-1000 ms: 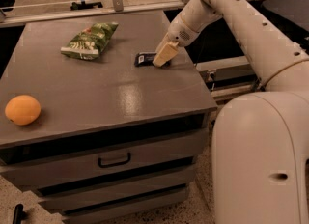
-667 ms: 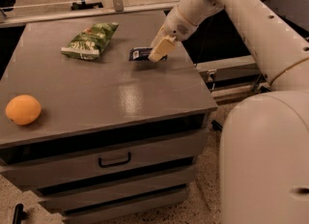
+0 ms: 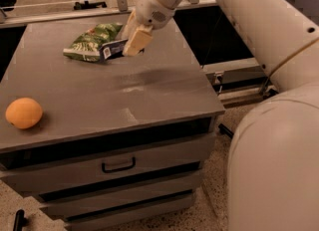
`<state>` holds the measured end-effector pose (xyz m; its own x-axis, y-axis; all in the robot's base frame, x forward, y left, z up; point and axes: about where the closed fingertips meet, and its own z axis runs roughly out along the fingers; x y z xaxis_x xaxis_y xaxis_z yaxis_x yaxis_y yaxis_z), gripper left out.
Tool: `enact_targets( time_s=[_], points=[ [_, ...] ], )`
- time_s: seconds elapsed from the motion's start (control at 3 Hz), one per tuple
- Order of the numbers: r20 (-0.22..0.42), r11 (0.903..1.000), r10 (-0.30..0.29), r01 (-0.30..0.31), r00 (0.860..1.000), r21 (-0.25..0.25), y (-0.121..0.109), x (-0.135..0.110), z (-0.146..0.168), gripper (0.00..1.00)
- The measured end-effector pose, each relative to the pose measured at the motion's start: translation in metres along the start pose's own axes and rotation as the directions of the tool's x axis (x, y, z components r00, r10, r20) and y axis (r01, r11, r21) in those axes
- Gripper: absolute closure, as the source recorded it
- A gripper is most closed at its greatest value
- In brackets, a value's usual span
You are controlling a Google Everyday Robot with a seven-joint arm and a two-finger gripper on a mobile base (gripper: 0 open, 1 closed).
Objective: Move rxbar blueberry near orange
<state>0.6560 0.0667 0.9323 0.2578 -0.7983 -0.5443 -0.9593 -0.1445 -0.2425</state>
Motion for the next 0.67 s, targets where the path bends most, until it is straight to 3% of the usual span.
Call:
enact_targets(
  time_s=[0.33,0.67],
  points=[
    [-0.006,0.9907,-0.104,0.103,0.995,-0.089,0.0178,-0.0394,0.0365,1.0],
    [-0.006,0.9907,-0.104,0.103,0.995,-0.089,0.0178,-0.0394,0.0366,1.0]
  ],
)
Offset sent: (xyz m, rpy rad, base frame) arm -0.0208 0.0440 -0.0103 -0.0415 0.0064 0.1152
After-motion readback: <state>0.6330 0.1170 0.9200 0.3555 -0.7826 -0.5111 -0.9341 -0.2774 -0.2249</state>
